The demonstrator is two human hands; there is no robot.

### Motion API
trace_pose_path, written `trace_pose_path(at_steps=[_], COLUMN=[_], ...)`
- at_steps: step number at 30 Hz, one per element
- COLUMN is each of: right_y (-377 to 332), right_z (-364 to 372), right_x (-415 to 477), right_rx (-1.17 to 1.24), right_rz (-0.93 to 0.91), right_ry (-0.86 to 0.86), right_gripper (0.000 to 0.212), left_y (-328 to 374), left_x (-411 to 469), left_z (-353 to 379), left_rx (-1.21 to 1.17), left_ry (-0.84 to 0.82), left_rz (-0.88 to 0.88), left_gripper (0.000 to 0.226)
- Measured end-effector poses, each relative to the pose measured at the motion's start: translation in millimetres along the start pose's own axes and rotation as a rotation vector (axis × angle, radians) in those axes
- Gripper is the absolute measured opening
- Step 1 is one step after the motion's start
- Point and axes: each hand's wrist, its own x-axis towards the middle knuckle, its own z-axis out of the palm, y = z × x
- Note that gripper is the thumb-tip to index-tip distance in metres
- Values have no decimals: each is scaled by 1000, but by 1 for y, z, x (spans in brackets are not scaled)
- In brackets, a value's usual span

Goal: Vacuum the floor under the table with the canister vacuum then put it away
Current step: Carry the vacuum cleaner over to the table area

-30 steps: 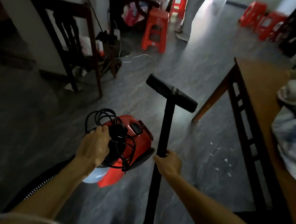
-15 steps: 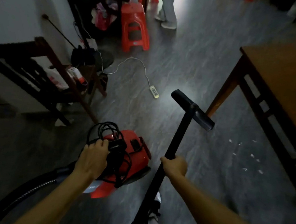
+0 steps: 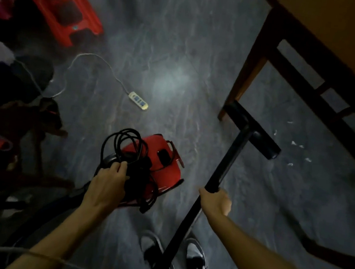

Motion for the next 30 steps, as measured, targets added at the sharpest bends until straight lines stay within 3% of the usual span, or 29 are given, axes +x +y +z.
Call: trace_pose_path(at_steps=[3,9,14,20,30], right_y=[-6,-15,-2,12,24], right_z=[15,52,99,156,218], right_x=[43,124,189,266,384], right_rx=[25,87,165,225,94], right_rz=[90,238,345,439,524], right_ry=[76,200,257,243,110], right_gripper=[20,31,30,32,40], left_y=[-2,4,9,21,27], left_x=[68,195,277,364,452], left_z=[7,34,79,131,201], left_rx=[-28,49,100,69,-86], left_ry=[1,46,37,-19,-94], left_rz=[134,355,471,490,303], left_gripper=[33,57,60,48,37])
